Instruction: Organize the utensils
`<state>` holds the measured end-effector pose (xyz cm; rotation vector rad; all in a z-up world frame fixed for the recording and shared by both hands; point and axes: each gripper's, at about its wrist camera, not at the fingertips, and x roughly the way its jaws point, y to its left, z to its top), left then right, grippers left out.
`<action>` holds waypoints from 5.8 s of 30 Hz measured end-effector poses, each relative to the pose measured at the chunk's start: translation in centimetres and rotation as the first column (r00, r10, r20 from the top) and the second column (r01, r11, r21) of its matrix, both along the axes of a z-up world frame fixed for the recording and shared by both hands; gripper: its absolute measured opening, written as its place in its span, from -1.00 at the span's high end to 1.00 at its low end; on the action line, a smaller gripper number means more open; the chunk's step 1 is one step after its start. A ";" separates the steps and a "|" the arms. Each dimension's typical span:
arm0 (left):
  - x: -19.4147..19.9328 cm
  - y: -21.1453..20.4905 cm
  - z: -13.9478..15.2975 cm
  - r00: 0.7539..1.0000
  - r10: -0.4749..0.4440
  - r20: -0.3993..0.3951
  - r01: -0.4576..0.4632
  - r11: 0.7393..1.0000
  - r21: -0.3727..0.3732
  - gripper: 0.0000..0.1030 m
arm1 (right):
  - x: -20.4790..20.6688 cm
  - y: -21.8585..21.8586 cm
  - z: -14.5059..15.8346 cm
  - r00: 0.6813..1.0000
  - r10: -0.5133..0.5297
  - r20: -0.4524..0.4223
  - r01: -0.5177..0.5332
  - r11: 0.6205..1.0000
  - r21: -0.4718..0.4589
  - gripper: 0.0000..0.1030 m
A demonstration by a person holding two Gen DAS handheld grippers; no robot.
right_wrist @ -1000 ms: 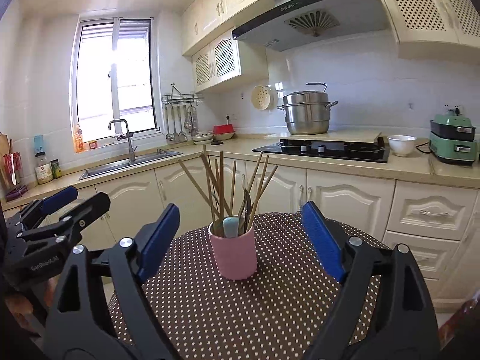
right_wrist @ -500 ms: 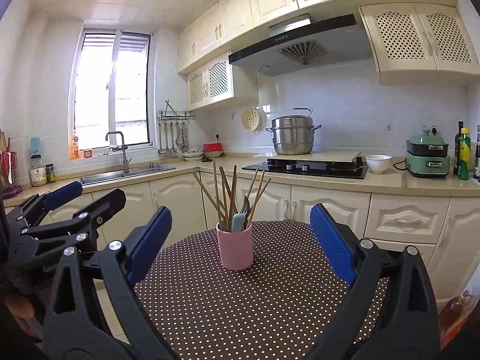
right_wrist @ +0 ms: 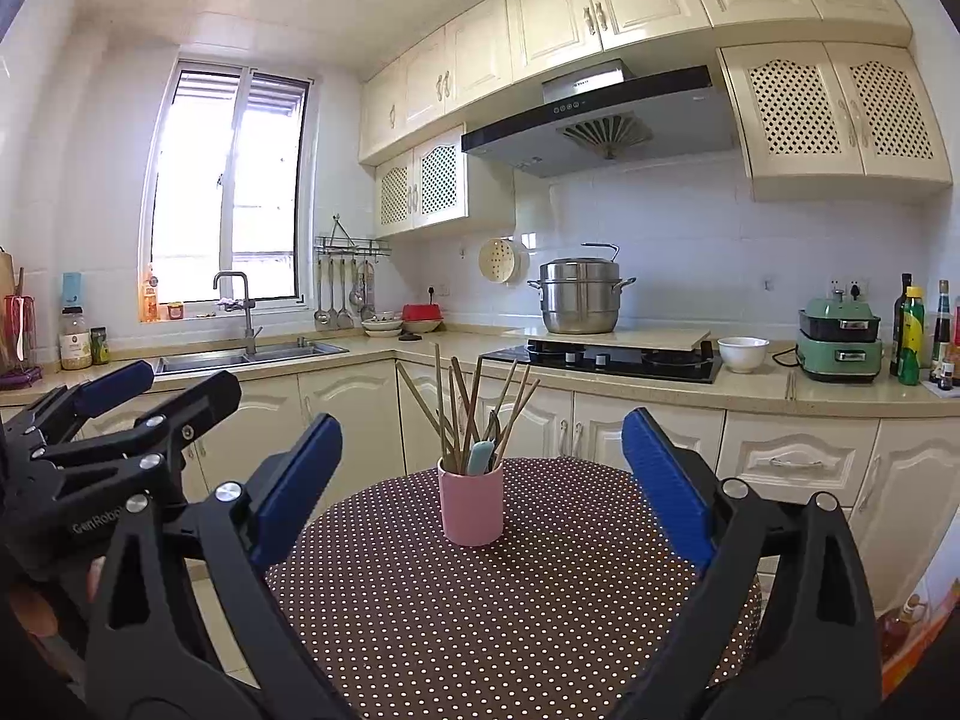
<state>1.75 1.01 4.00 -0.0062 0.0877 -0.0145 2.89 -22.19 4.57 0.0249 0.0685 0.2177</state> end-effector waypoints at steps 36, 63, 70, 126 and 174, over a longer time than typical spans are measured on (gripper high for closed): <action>-0.6 0.0 0.4 1.000 0.016 0.021 -0.017 0.999 0.040 -0.77 | -0.5 -0.1 0.0 1.000 0.011 -0.007 -0.011 1.000 -0.010 -0.82; -0.7 -0.4 0.0 1.000 0.017 0.016 -0.017 0.999 0.039 -0.77 | -0.7 -0.3 -0.2 1.000 0.012 -0.013 -0.012 1.000 -0.002 -0.82; -0.7 -0.3 0.0 1.000 0.018 0.014 -0.018 0.999 0.038 -0.77 | -0.7 -0.2 -0.3 1.000 0.014 -0.018 -0.014 1.000 -0.001 -0.82; -0.5 0.2 -0.1 1.000 0.025 0.001 -0.025 0.999 0.032 -0.77 | -0.5 0.4 -0.6 0.999 0.019 -0.032 -0.019 1.000 0.004 -0.82; 0.3 0.4 -1.6 0.999 0.029 -0.028 -0.028 0.999 0.020 -0.77 | 0.2 0.4 -1.6 0.997 0.026 -0.066 -0.025 1.000 0.012 -0.82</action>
